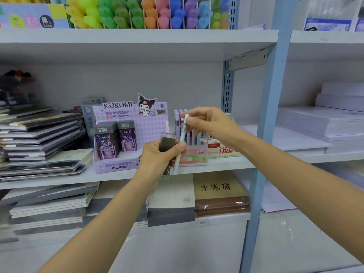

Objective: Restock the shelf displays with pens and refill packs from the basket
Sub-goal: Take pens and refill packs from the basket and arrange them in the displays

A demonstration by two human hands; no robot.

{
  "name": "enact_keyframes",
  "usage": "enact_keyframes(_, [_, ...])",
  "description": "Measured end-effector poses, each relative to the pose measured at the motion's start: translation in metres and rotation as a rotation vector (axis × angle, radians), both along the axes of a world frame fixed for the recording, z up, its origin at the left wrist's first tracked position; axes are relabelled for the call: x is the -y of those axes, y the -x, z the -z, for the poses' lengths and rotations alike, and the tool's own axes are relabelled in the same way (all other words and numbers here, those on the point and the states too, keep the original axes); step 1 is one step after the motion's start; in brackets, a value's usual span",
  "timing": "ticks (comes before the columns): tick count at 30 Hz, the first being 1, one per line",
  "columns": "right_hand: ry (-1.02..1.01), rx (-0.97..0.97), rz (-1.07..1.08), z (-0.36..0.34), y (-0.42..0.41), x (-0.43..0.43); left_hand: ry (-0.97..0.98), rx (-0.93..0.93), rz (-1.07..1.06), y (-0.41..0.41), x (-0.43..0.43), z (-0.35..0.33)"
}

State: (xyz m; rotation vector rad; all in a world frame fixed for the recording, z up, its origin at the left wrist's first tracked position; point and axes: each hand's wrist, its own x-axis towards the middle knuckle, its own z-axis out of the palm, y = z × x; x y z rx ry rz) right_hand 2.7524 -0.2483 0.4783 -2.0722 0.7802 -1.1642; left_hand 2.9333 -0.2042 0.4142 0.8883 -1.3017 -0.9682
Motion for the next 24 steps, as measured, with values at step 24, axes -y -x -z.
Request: enact_keyframes(24, [0.254,-0.180,0.316,-0.011,0.018,0.029,-0.002,-0.023,-0.017,-0.014,-0.003,-0.001])
